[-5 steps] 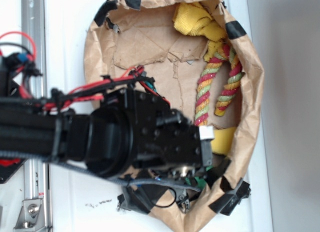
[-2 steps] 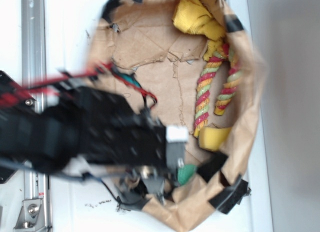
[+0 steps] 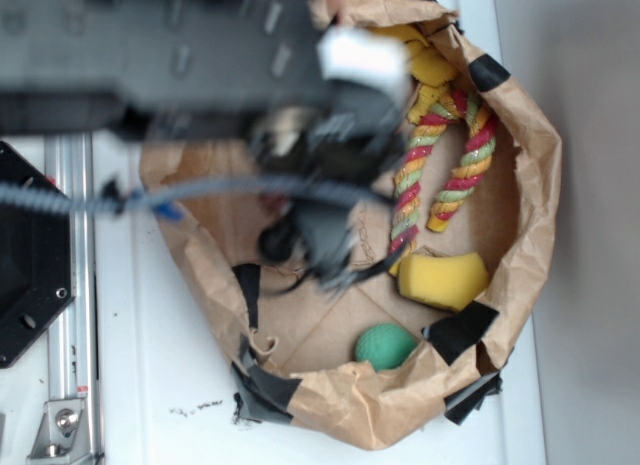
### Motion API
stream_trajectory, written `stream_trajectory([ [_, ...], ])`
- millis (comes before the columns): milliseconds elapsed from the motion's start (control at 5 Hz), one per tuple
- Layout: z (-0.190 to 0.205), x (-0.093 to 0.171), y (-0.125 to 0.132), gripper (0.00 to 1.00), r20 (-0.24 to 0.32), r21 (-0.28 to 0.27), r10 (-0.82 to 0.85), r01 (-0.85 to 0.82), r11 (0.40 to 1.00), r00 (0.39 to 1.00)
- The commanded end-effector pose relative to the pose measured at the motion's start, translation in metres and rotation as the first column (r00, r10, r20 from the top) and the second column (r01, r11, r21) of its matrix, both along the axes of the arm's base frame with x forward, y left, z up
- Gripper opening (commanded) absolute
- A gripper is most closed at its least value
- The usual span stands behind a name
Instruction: Grab the wood chip.
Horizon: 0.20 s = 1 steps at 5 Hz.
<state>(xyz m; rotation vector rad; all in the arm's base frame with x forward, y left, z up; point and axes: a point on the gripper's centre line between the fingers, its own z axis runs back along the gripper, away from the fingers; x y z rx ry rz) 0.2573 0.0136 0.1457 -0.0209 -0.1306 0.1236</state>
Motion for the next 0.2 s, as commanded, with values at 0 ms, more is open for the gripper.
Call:
stream_trajectory([
  [0, 0.0321, 0.0045, 0.0010, 0.00, -0.008, -0.021, -0.050, 0.050, 0.999, 0.999],
])
